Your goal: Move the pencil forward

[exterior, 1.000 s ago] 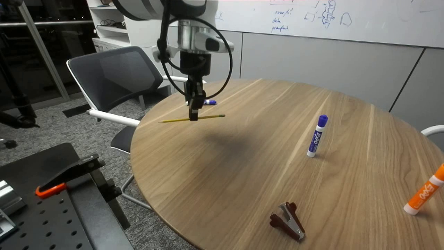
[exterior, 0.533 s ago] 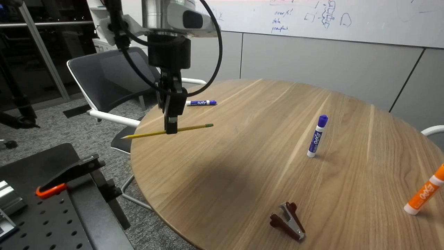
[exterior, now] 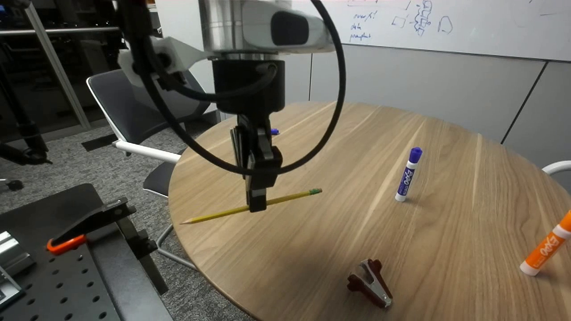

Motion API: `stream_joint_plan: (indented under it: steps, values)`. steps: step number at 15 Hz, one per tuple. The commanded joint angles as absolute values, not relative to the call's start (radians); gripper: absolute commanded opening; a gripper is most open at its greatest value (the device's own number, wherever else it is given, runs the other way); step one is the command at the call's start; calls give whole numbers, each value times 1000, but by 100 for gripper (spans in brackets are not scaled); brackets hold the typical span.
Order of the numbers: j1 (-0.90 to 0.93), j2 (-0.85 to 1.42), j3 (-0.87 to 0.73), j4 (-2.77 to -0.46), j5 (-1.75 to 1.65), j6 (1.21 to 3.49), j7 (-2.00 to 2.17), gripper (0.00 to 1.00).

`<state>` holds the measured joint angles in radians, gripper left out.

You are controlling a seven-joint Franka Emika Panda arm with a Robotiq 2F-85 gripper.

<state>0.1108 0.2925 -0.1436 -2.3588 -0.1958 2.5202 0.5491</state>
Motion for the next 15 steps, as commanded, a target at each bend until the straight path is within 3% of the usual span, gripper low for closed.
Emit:
stream_joint_plan:
  steps: [1, 10, 15]
  values:
    - [99, 444, -149, -2232, -187, 2545, 566, 2]
    - [145, 743, -174, -1953, -162, 2528, 606, 2]
    - [122, 767, -144, -1913, -119, 2445, 544, 2]
